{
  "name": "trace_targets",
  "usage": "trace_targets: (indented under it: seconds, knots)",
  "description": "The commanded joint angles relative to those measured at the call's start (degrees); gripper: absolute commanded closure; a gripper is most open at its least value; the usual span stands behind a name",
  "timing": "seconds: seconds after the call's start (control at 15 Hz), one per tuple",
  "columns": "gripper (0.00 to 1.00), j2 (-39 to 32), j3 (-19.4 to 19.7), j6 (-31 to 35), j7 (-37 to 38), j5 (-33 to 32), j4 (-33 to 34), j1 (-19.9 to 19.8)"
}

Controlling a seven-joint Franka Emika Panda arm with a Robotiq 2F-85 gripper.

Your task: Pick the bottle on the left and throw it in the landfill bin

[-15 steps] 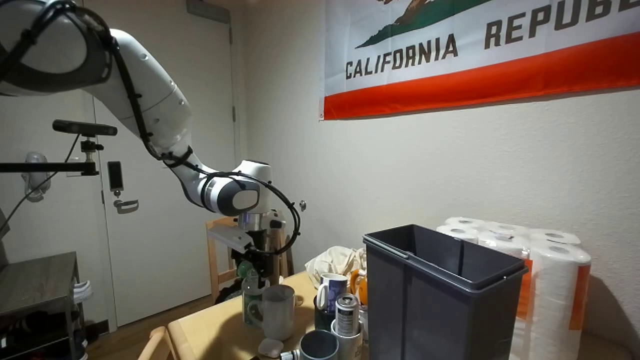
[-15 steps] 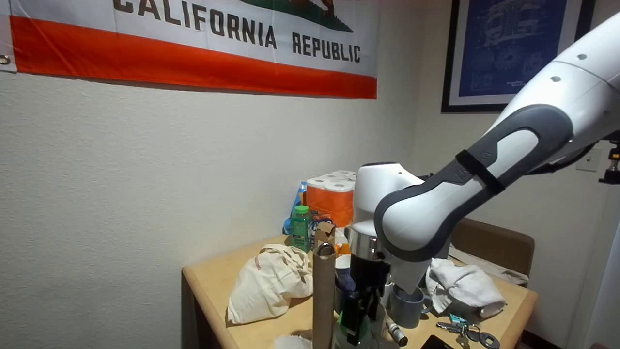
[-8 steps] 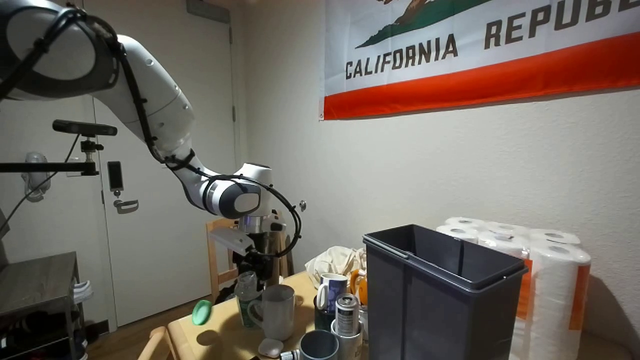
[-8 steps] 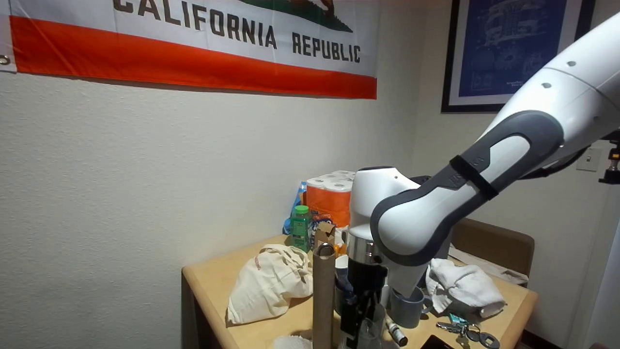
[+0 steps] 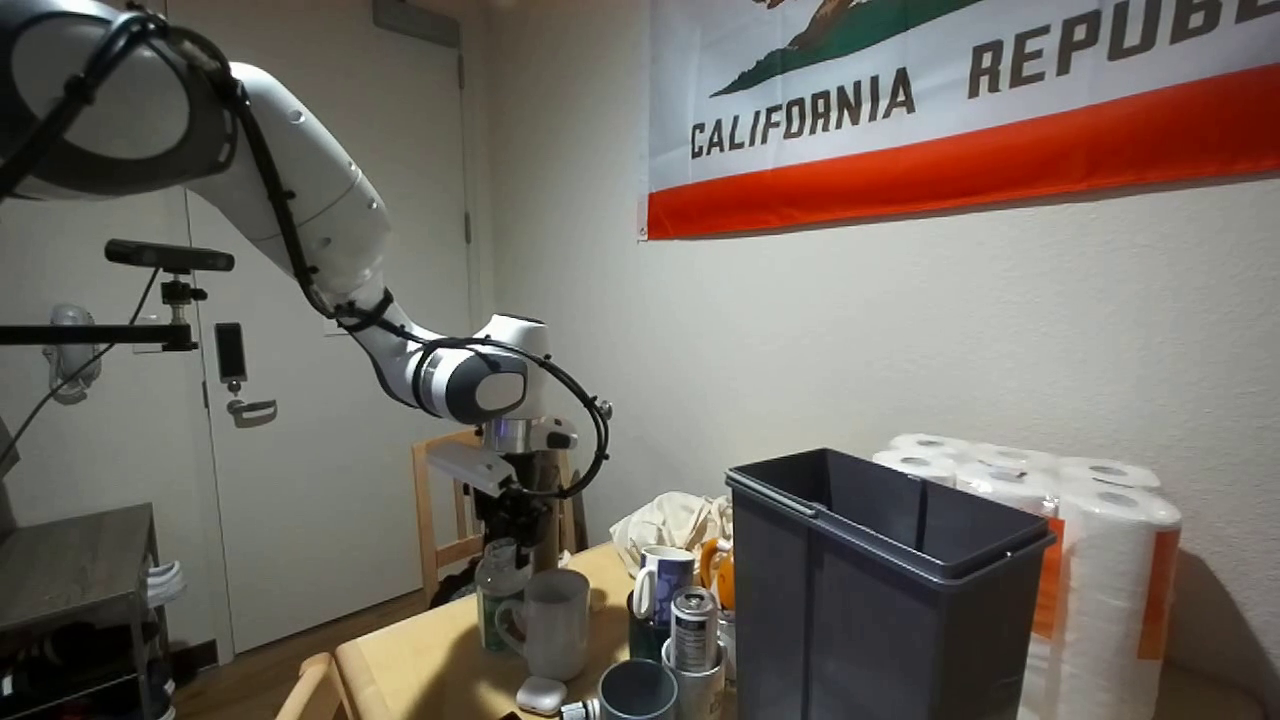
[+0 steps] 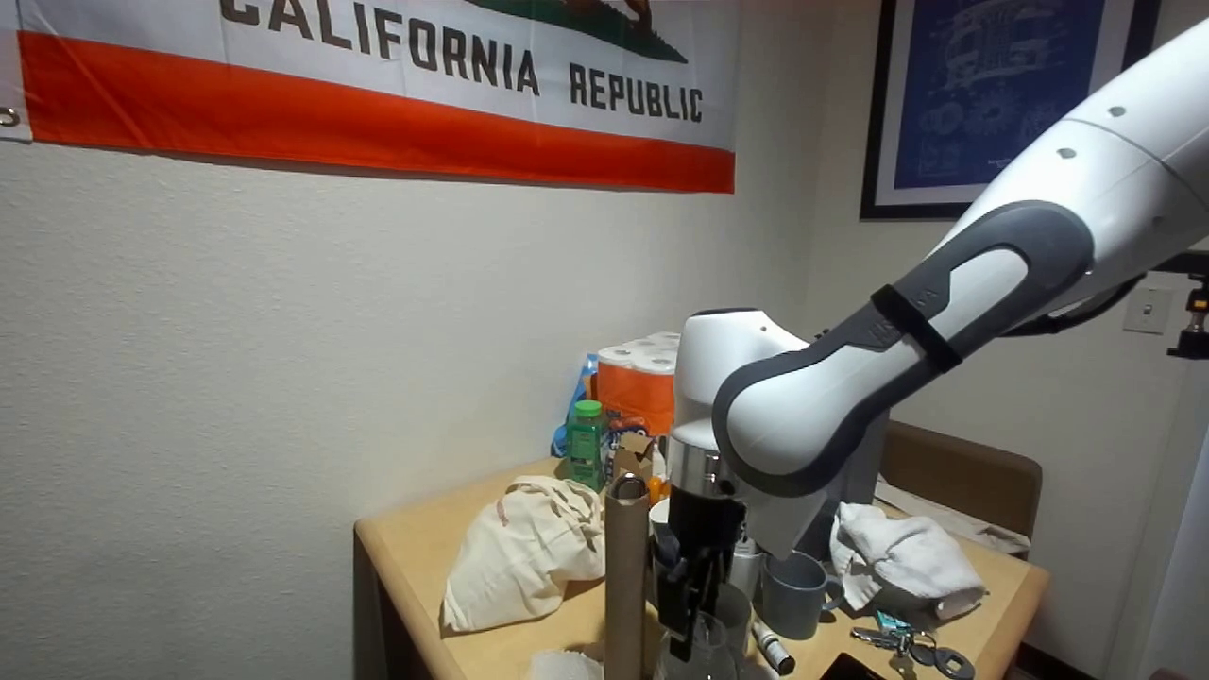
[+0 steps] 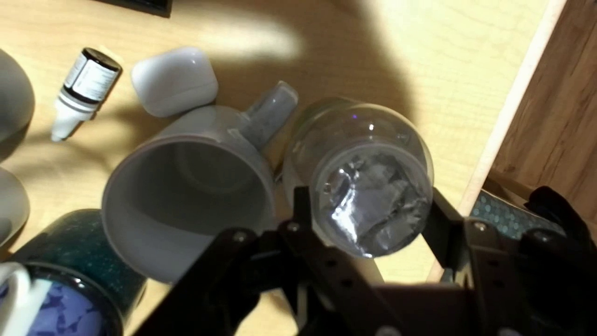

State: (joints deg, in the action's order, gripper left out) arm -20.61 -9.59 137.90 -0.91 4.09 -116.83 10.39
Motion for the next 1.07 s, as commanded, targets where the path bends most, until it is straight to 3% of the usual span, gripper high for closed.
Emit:
trace_targets:
  seconds: [0.0,0.67,1.0]
  knots:
    - [0.66,-0.78,-0.72,-6.84,-0.53,0.6,2.9,-0.23]
    - [0.66,9.41,0.47,-40.33,-4.19,-1.15,12.9,-1.54]
    - [0.66,16.58,4.13,-45.35,-2.51,-5.97,18.24,-4.16]
